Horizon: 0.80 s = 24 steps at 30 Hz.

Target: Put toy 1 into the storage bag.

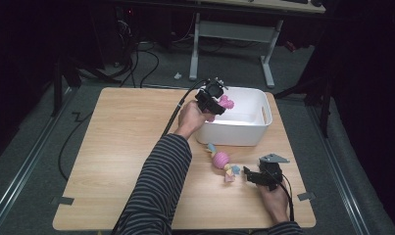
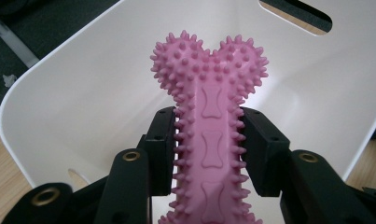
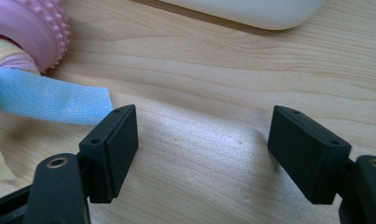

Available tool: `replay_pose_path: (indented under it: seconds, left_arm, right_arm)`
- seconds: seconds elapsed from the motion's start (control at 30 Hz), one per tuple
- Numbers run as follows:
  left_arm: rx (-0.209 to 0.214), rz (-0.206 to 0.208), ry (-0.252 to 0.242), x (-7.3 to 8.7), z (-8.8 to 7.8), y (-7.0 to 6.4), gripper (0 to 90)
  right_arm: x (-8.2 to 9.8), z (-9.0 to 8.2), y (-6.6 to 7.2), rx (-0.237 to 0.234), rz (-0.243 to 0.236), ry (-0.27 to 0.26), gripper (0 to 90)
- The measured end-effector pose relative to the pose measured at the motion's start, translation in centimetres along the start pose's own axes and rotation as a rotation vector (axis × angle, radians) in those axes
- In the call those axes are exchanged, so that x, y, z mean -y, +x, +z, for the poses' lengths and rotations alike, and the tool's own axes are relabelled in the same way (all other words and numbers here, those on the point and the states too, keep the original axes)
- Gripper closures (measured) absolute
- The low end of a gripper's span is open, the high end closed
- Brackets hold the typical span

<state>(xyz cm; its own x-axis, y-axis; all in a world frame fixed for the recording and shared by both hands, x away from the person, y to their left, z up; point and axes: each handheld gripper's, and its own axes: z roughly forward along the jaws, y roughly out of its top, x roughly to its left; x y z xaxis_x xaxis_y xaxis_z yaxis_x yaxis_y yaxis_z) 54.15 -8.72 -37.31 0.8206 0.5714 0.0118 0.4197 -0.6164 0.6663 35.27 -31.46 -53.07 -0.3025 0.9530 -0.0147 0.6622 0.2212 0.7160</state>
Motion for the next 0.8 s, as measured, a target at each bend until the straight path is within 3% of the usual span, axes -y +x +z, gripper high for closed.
replay_pose_path:
  seconds: [0.2, 0.3, 0.4, 0.5, 0.63, 0.8]
  left_arm:
    - [0.012, -0.011, 0.011, 0.0, 0.1, 0.0, 57.3]
    - [0.026, -0.031, 0.005, 0.0, 0.0, 0.0, 51.1]
    - [0.006, -0.021, 0.029, -0.1, 0.1, -0.3, 44.8]
    - [0.006, -0.031, 0.021, 0.0, -0.3, -0.4, 40.3]
    - [0.009, -0.029, 0.002, 0.0, -1.4, -0.5, 36.4]
    - [-0.002, -0.024, -0.026, 0.9, -4.0, -0.6, 36.4]
  right_arm:
    - [0.0, 0.0, 0.0, 0.001, 0.000, 0.000, 24.5]
    - [0.0, 0.0, 0.0, 0.000, 0.002, 0.001, 24.5]
    - [0.0, 0.0, 0.0, 0.000, 0.000, 0.000, 24.5]
    - [0.0, 0.0, 0.0, 0.000, -0.002, 0.000, 24.4]
    - [0.0, 0.0, 0.0, 0.000, -0.002, 0.000, 24.4]
    - [0.0, 0.0, 0.0, 0.000, -0.002, -0.001, 24.4]
